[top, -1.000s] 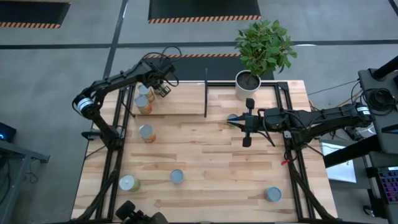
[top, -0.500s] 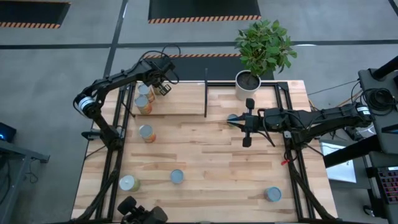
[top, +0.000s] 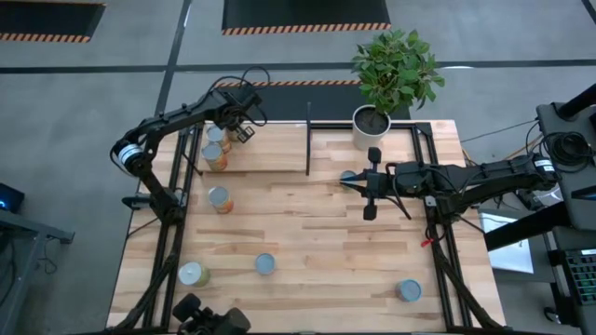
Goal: Pick and place cans onto a shelf
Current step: Put the green pears can on the shelf
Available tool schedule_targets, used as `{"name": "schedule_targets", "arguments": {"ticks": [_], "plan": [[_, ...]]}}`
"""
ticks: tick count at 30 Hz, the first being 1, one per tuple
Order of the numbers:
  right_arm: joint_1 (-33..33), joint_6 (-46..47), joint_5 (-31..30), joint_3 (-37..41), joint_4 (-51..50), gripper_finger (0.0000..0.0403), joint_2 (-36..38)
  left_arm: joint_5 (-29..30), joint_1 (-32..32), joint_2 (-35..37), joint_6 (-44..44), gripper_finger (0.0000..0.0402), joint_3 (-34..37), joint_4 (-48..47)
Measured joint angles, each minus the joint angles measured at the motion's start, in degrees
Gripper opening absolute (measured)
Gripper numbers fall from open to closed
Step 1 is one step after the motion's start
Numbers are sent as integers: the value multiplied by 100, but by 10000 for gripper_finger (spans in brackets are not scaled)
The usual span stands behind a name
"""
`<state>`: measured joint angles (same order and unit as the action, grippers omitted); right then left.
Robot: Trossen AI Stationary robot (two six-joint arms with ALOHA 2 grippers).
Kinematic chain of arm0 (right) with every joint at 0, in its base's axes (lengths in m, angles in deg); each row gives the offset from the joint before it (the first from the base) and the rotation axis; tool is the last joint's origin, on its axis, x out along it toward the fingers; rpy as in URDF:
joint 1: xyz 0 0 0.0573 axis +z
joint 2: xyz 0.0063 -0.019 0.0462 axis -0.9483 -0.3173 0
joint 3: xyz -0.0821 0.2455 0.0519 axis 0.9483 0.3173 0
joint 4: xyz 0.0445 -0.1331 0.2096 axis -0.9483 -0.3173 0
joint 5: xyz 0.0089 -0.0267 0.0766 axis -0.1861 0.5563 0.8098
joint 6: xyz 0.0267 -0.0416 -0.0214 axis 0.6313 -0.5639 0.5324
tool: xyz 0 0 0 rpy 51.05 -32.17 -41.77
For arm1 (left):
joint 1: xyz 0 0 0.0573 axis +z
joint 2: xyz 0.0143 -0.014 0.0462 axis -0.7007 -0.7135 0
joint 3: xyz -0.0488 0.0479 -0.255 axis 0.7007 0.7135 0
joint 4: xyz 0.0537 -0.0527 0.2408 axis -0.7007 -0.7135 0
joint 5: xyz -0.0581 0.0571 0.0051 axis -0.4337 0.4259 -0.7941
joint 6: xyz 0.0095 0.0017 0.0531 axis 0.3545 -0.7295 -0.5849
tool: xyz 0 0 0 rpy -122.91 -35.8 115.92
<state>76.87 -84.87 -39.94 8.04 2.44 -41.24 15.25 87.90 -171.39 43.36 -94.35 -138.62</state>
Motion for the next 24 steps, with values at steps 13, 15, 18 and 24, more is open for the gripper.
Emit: {"name": "schedule_targets", "arguments": {"ticks": [13, 15, 18, 24], "plan": [[-2, 1, 0, 0, -17, 18, 0, 279, 15, -11, 123, 0, 9, -216], [-2, 0, 0, 0, -17, 18, 0, 292, 14, -10, 123, 0, 9, -214], [-2, 0, 0, 0, -17, 18, 0, 291, 15, 12, 147, 0, -23, -229], [-1, 0, 0, 0, -16, 18, 0, -23, -103, 118, 166, 0, -346, -218]]}}
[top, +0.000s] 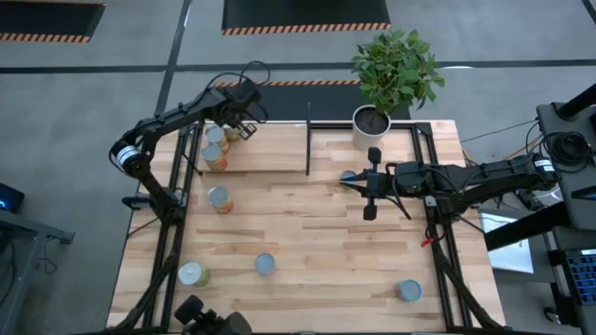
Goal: Pick and place cans onto a shelf
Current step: Put the green pears can on the shelf
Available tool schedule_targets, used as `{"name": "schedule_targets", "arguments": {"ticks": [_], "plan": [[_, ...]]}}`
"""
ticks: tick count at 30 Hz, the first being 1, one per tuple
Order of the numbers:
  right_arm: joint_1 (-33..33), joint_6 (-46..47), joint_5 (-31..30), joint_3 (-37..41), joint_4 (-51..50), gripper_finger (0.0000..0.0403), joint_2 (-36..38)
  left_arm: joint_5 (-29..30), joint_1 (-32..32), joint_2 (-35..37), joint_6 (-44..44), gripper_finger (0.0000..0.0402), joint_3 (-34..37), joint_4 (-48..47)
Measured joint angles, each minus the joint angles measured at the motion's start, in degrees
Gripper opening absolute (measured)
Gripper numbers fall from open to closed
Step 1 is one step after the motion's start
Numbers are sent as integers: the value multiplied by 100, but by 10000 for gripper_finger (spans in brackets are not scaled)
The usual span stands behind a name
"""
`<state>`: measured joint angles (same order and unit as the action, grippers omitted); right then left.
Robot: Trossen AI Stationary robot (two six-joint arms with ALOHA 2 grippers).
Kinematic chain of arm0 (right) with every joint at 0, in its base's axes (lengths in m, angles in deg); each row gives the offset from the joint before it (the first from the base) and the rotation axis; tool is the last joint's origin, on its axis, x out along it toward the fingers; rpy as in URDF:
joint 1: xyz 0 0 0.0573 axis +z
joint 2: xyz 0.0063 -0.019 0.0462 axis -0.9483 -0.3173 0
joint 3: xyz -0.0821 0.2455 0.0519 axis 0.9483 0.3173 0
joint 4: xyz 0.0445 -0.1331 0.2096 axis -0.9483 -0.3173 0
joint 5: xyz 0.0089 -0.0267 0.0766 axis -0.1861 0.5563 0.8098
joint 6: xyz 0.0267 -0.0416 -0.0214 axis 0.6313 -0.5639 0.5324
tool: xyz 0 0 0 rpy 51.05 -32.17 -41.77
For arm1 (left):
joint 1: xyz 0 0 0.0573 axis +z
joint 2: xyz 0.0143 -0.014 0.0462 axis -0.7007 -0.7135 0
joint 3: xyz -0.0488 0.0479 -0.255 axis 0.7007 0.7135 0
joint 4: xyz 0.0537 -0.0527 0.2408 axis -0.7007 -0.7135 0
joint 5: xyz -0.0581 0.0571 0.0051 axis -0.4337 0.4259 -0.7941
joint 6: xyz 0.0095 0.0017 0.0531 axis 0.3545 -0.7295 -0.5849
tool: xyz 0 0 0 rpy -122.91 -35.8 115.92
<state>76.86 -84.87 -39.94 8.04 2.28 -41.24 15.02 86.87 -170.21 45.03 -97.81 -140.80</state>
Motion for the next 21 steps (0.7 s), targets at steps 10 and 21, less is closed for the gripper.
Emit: {"name": "schedule_targets", "arguments": {"ticks": [10, 21], "plan": [[1, 4, 0, 0, -26, 18, 0, -1457, -34, -148, -54, 0, -22, 260], [-1, 42, 0, 0, -44, 18, 0, -591, -34, -354, -67, 0, 14, 301]]}}
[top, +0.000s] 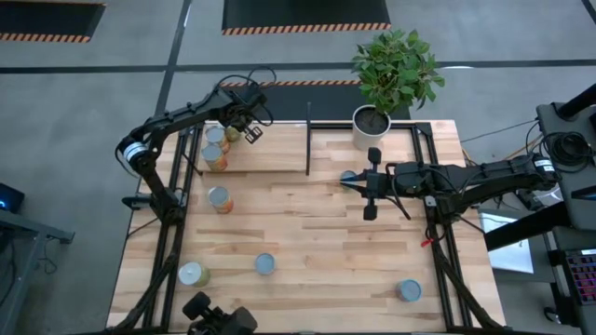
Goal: Pick and place cans onto a shelf
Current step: Put the green pears can on the shelf
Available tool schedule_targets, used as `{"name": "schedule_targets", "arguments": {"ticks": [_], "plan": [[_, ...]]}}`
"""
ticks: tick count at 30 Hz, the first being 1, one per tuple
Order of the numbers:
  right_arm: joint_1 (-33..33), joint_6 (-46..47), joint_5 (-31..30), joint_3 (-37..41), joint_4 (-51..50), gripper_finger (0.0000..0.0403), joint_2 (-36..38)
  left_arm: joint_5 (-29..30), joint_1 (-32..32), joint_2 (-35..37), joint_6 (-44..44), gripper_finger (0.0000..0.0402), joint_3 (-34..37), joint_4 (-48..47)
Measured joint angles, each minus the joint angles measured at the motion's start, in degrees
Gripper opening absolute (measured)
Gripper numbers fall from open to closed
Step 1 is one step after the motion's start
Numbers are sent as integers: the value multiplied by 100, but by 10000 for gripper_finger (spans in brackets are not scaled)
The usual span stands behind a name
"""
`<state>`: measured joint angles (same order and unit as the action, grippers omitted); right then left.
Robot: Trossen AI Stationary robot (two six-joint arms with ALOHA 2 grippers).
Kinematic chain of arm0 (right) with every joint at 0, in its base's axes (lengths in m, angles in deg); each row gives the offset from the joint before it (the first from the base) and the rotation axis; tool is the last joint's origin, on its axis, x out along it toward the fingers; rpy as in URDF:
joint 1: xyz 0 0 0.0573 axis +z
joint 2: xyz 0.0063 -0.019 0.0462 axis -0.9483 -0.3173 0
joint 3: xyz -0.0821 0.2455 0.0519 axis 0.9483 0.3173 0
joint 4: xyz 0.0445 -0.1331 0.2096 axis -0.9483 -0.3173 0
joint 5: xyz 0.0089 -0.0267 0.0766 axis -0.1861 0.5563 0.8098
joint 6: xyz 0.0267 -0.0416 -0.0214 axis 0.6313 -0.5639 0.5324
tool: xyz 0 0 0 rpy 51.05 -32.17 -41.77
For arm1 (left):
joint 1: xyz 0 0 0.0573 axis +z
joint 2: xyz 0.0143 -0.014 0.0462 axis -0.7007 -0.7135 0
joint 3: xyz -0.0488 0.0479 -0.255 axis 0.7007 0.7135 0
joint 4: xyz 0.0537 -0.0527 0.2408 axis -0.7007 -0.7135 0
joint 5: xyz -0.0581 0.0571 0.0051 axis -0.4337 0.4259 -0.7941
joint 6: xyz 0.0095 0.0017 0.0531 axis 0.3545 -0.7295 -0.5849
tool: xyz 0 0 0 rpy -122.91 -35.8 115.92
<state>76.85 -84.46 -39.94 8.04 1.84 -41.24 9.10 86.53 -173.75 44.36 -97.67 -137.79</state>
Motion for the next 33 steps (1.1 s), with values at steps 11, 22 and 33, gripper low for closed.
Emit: {"name": "schedule_targets", "arguments": {"ticks": [11, 22, 33], "plan": [[-1, 0, -2, 0, -62, 18, 0, 415, 26, 4, 85, 0, 0, -187], [2, 0, -3, 0, -62, 18, 0, 675, 59, 11, 153, 0, 0, -391], [2, 0, -4, 0, -65, 18, 0, 706, 63, 11, 202, 0, 0, -470]]}}
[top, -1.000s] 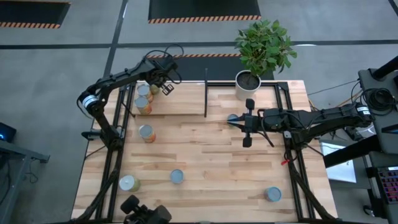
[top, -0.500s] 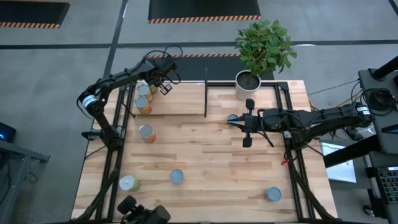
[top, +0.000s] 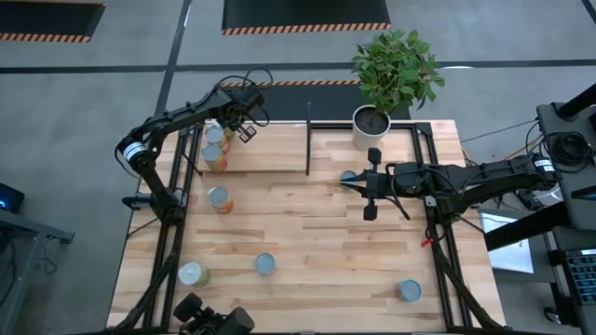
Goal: Pick and place cans onto a shelf
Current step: Put the green pears can on the shelf
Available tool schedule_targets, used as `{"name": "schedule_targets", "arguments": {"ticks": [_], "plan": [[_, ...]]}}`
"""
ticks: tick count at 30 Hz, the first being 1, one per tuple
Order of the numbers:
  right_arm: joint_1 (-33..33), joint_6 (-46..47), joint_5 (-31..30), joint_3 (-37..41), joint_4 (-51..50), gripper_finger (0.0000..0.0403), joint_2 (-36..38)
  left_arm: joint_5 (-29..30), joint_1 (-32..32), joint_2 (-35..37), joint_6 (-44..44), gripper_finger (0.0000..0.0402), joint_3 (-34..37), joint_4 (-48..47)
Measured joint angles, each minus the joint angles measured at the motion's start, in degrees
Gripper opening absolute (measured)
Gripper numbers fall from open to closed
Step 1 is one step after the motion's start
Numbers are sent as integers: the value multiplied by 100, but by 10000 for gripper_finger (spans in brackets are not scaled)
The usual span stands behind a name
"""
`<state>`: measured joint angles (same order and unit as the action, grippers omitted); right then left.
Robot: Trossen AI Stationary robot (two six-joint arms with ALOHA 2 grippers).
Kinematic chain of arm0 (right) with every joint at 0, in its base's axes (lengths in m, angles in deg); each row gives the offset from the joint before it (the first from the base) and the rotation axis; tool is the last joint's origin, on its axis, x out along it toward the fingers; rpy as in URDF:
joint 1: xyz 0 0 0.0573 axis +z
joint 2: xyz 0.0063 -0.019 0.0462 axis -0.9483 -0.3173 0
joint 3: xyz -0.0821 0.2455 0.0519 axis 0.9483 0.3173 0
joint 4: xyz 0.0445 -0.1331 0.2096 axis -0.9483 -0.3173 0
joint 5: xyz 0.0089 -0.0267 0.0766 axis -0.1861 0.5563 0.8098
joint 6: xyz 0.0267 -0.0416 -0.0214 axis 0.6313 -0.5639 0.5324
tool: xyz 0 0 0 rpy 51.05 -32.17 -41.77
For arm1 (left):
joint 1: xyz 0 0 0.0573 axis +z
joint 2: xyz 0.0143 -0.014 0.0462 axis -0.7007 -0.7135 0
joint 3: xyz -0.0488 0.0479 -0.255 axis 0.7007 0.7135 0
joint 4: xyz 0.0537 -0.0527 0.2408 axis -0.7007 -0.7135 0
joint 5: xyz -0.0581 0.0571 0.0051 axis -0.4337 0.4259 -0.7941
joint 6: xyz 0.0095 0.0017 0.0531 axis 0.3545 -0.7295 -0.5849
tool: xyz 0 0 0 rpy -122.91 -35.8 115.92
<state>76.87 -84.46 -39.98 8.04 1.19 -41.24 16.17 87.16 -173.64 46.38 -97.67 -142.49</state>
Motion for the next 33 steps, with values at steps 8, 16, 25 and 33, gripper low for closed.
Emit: {"name": "schedule_targets", "arguments": {"ticks": [8, 16, 25, 33], "plan": [[-1, 0, 0, 0, -2, 18, 0, 36, 4, 0, 18, 0, 0, -79], [-2, 0, 0, 0, -7, 18, 0, 38, 7, 0, 68, 0, 0, -108], [-2, 0, 0, 0, -14, 18, 0, 45, 7, 0, 144, 0, 0, -196], [0, 0, 0, 0, -17, 18, 0, 56, 7, 2, 154, 0, 0, -220]]}}
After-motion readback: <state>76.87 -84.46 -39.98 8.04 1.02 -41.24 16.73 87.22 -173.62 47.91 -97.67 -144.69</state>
